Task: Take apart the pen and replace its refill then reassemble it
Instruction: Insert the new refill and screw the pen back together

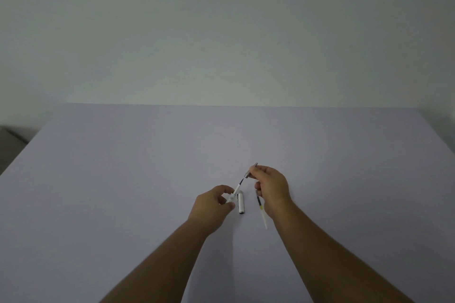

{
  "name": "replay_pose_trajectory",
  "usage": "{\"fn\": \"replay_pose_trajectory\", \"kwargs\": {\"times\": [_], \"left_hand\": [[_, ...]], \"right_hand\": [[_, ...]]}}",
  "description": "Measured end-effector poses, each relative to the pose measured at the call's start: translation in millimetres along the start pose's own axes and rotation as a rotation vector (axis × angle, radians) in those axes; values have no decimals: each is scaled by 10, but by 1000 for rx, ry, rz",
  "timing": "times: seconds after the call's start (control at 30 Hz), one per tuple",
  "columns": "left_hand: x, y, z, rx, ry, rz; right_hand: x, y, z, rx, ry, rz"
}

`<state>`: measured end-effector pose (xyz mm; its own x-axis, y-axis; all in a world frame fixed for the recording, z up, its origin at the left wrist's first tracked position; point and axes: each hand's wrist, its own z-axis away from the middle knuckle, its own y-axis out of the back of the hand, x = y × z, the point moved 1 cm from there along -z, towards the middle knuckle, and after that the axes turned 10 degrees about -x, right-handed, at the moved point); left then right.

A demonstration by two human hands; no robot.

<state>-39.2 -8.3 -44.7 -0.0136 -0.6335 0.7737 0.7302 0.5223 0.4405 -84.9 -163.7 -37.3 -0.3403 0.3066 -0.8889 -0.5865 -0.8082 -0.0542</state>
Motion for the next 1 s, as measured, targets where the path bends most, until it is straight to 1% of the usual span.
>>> {"fn": "replay_pose_trajectory", "kwargs": {"times": [0.13, 0.37, 0.6, 0.77, 0.87, 0.93, 1.0], "left_hand": [[13, -2, 10, -1, -2, -12], [53, -11, 17, 20, -5, -12], [91, 8, 10, 45, 16, -9], [114, 31, 3, 66, 11, -10], [136, 47, -1, 75, 8, -30], [151, 49, 1, 74, 2, -74], [165, 44, 11, 70, -3, -78]], "right_hand": [[21, -9, 20, -36, 1, 17], [81, -56, 68, -96, 8, 143], [92, -82, 111, -236, 23, 130], [61, -84, 89, -266, 16, 189], [51, -92, 79, -314, 4, 194], [43, -93, 78, -314, -7, 224], [37, -94, 70, -271, -30, 279]]}}
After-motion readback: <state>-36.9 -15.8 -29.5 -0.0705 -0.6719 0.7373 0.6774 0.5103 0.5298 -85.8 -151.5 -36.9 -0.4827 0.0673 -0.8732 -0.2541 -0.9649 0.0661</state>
